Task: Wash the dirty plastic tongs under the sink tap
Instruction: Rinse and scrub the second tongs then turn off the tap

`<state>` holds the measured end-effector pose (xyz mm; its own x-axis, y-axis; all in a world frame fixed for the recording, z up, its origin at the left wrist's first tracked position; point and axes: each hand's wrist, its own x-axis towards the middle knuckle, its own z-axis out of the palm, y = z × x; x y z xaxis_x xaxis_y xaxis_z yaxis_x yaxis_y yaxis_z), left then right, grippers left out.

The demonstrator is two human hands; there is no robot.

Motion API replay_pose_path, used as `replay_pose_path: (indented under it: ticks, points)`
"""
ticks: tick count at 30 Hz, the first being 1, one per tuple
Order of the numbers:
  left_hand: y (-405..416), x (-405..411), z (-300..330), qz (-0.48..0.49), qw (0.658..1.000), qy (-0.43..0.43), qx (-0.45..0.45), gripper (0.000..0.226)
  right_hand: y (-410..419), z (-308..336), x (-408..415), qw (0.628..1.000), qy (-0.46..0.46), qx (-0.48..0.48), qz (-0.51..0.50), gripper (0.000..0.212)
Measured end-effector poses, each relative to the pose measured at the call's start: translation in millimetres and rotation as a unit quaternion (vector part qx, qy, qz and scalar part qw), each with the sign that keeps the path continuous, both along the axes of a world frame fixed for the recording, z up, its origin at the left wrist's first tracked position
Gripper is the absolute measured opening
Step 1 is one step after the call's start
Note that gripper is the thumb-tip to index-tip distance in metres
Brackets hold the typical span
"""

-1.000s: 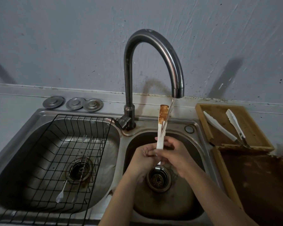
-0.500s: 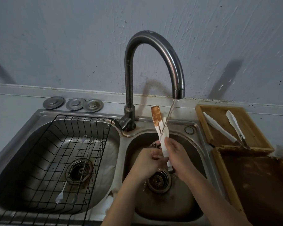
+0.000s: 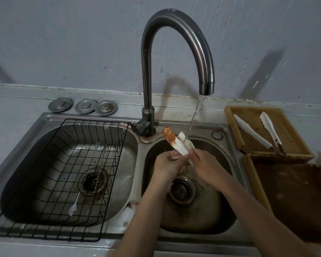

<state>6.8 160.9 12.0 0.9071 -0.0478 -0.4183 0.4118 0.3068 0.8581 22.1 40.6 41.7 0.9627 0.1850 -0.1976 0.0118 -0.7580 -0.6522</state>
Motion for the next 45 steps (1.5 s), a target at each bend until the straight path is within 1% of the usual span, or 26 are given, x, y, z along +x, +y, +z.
replay_pose_path:
  ticks: [2,3,7,9,11,13,16,19,21,25,26,27,30,32,33,35,38,41,45]
  points:
    - [-3,1,-2,0.019,0.997,0.033,-0.069,0.012,-5,3,2,1.000,-0.001,-0.023,0.014,0.033]
    - [-4,2,-2,0.032,0.993,0.047,-0.100,0.015,-7,4,2,0.999,-0.001,-0.034,0.023,0.034]
    - [-9,4,2,0.081,0.981,0.101,-0.142,0.034,-13,7,2,0.997,0.006,-0.054,0.053,0.037]
    - [-10,2,3,0.073,0.984,0.101,-0.131,0.034,-15,7,1,0.997,0.012,-0.053,0.059,0.036]
    - [-13,-1,2,0.038,0.990,0.085,-0.101,0.032,-17,7,-1,0.997,0.019,-0.052,0.059,0.036]
    - [-13,-4,3,0.018,0.994,0.079,-0.076,0.036,-20,8,-3,0.997,0.028,-0.047,0.062,0.035]
    - [-11,-7,5,0.003,0.993,0.082,-0.088,0.035,-27,13,-6,0.995,0.042,-0.039,0.080,0.035]
    - [-9,-6,10,0.015,0.986,0.128,-0.106,0.047,-34,15,-7,0.994,0.052,-0.036,0.094,0.038]
    - [-9,-6,11,0.016,0.985,0.137,-0.100,0.050,-36,15,-8,0.993,0.049,-0.037,0.098,0.041]
    - [-7,-9,10,-0.032,0.987,0.123,-0.093,0.030,-43,15,-6,0.992,0.053,-0.038,0.107,0.039]
    - [-6,-9,11,-0.043,0.987,0.124,-0.096,0.030,-45,15,-6,0.991,0.058,-0.038,0.111,0.037]
    - [-4,-9,11,-0.048,0.985,0.132,-0.102,0.035,-47,16,-5,0.991,0.060,-0.037,0.116,0.036]
    - [-1,-6,10,-0.047,0.972,0.172,-0.150,0.065,-51,16,-6,0.990,0.045,-0.039,0.127,0.036]
    - [-2,-5,10,-0.044,0.969,0.176,-0.165,0.072,-52,16,-7,0.990,0.033,-0.036,0.130,0.036]
    - [-2,-5,10,-0.044,0.972,0.171,-0.157,0.070,-52,17,-8,0.990,0.029,-0.036,0.131,0.036]
    - [-5,-6,8,-0.050,0.978,0.157,-0.129,0.058,-52,17,-8,0.991,0.022,-0.035,0.131,0.035]
    - [-7,-8,8,-0.061,0.979,0.150,-0.124,0.042,-53,16,-8,0.990,0.013,-0.038,0.132,0.035]
    - [-3,-8,6,-0.057,0.982,0.139,-0.116,0.027,-57,16,-9,0.989,-0.006,-0.073,0.131,0.034]
    - [2,-5,4,-0.042,0.986,0.116,-0.109,0.024,-61,13,-17,0.986,-0.041,-0.110,0.120,0.035]
